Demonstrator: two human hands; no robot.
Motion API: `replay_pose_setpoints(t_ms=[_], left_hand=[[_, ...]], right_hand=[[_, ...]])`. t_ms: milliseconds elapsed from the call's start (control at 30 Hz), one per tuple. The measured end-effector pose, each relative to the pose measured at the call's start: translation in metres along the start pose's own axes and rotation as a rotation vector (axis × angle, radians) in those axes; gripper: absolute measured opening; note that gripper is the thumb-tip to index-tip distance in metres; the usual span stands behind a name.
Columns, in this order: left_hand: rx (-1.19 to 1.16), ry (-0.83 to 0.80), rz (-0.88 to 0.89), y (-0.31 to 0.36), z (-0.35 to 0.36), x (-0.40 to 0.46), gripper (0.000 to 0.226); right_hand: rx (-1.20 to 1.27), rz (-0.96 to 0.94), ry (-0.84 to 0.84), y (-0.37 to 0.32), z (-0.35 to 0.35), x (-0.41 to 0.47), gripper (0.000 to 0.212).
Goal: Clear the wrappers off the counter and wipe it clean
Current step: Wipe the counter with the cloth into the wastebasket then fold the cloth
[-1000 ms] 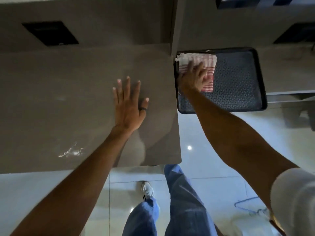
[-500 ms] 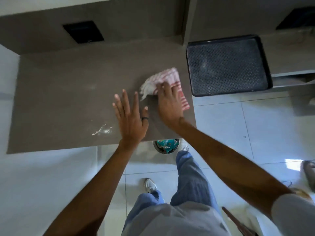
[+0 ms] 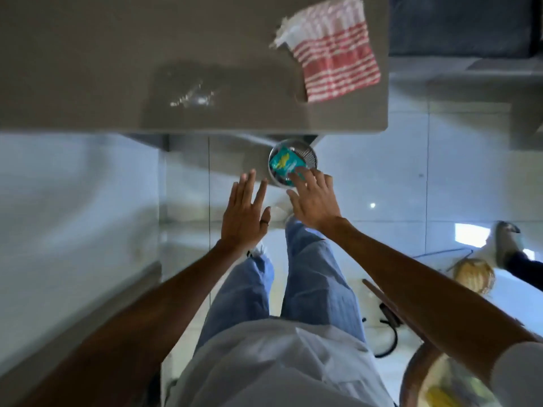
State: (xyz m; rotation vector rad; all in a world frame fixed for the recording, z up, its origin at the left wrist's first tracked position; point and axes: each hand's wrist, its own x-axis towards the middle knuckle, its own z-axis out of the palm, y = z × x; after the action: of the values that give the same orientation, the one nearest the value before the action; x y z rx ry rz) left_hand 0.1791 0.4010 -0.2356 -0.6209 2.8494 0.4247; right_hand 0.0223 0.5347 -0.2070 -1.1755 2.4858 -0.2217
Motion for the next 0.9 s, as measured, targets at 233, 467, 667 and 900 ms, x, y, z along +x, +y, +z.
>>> replay_pose_setpoints(t_ms=[233,467,667,900], left_hand=[[-0.362,-0.338,-0.344,-0.019,0.129,0.091,0.081],[-1.178,-0.327,-0.723,-0.03,0.26,0.186,0.095],[-1.687,-0.441,-1.045,-0.028,0.184,0.14,0.075],[-1.736,-0.196,-1.092,-0.03,-0.01,0.033,0.059]], right_hand=[[0.578,0.72,-0.108,0.076,0.152,0.088,0.06],[0.945,1.165,-0.009,0.148,0.287,0.167,0.042],[1.023,1.043,-0.091,0.105,0.204,0.126,0.029],[0.621,0.481,-0.361,-0.03,0.004,0.058,0.036]])
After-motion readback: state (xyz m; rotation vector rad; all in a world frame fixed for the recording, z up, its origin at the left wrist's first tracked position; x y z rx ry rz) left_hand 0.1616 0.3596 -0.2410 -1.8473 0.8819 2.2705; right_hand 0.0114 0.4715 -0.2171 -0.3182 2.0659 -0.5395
